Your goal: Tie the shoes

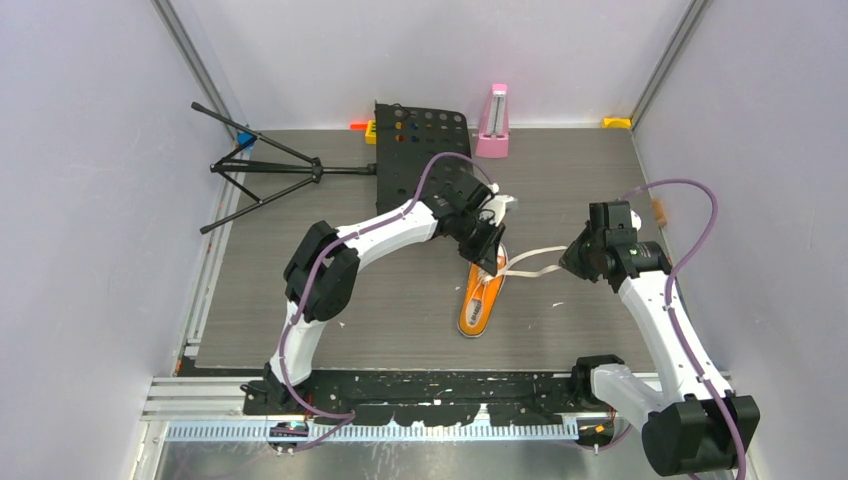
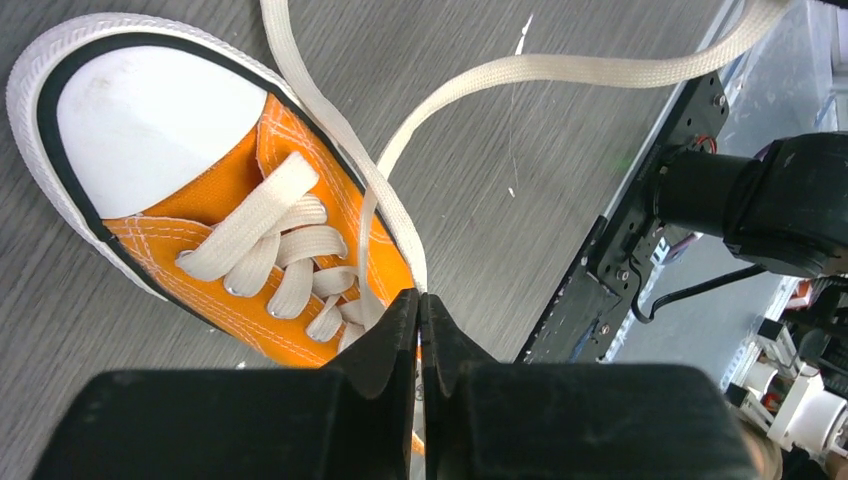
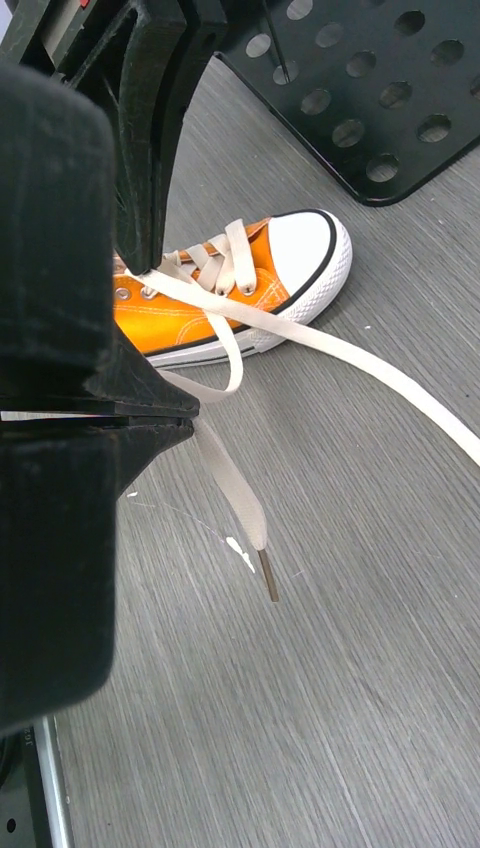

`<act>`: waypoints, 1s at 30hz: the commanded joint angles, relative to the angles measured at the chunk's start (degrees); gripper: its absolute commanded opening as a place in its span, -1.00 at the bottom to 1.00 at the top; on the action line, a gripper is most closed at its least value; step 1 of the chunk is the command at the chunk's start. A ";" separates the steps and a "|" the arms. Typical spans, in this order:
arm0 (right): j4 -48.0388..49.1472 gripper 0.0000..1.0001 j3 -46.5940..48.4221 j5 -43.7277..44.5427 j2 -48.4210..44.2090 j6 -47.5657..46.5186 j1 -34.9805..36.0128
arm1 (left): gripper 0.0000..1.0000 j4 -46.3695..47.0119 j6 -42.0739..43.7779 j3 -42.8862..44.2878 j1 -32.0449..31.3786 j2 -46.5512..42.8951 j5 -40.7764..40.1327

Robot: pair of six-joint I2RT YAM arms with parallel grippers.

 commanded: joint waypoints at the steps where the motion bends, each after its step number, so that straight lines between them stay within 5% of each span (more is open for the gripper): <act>1: 1.93 -1.00 2.19 -0.91 0.58 0.03 -0.21 | -0.94 -1.80 0.99 0.61 -0.15 -2.52 3.27; 8: 3.84 -0.99 3.89 -1.11 2.55 0.39 -0.21 | -1.00 0.40 2.13 -2.10 -2.81 -5.58 5.71; 16: 7.07 -1.00 10.79 -5.87 11.62 1.55 -0.21 | -0.97 16.45 -0.27 -14.16 -7.88 -12.78 3.92; 22: 5.60 -1.00 11.63 -5.05 12.29 1.50 -0.21 | -0.88 14.42 0.59 -13.98 -9.75 -11.25 1.98; 30: 2.76 -1.00 6.64 0.76 5.80 -1.32 -0.22 | -0.31 6.05 3.88 -10.98 -8.69 -15.47 -5.88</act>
